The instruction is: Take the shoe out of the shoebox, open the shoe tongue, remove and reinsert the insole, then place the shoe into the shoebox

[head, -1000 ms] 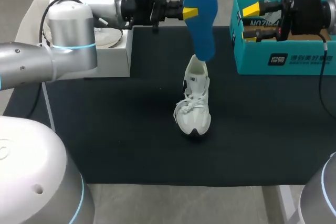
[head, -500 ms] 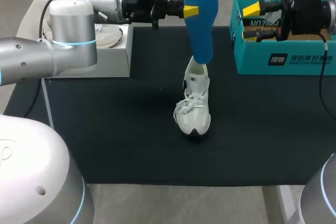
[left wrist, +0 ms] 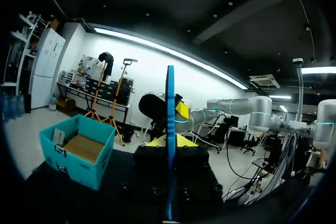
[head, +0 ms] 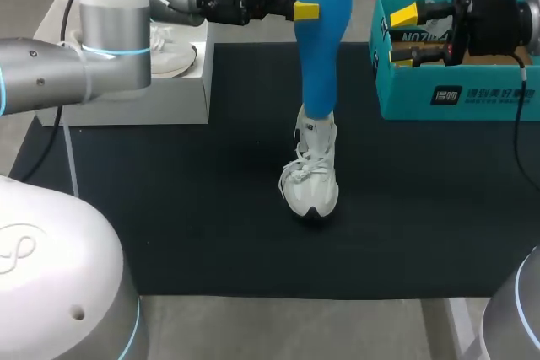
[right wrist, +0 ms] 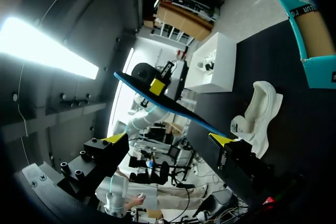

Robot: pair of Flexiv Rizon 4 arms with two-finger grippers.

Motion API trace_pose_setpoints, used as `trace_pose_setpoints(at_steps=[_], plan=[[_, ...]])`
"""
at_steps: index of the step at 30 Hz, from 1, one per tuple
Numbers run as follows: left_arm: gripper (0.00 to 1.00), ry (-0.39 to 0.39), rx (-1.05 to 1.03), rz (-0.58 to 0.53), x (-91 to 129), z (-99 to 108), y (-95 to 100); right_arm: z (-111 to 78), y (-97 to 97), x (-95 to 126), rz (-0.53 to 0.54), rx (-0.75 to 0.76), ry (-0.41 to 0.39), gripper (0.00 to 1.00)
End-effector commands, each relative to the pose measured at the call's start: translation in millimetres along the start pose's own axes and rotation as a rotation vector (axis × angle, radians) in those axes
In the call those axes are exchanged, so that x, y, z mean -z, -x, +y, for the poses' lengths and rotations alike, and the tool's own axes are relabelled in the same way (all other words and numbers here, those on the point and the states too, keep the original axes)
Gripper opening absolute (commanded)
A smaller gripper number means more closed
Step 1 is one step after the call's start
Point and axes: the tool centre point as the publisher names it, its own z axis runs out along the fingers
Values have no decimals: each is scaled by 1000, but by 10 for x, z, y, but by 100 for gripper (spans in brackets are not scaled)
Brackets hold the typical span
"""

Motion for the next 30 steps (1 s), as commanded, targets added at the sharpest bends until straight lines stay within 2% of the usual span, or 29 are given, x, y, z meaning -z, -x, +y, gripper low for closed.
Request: trace_pose_setpoints(at_steps=[1,5,8,30], plan=[[0,3,238,-171,-54,16,64,1,3,-12,-1,0,1,100],[0,-50,272,-313,18,22,69,1,3,-12,-1,0,1,100],[0,-113,227,-300,49,1,2,1,3,-12,-1,0,1,100],[0,-113,227,-300,49,1,2,1,3,-12,-1,0,1,100]])
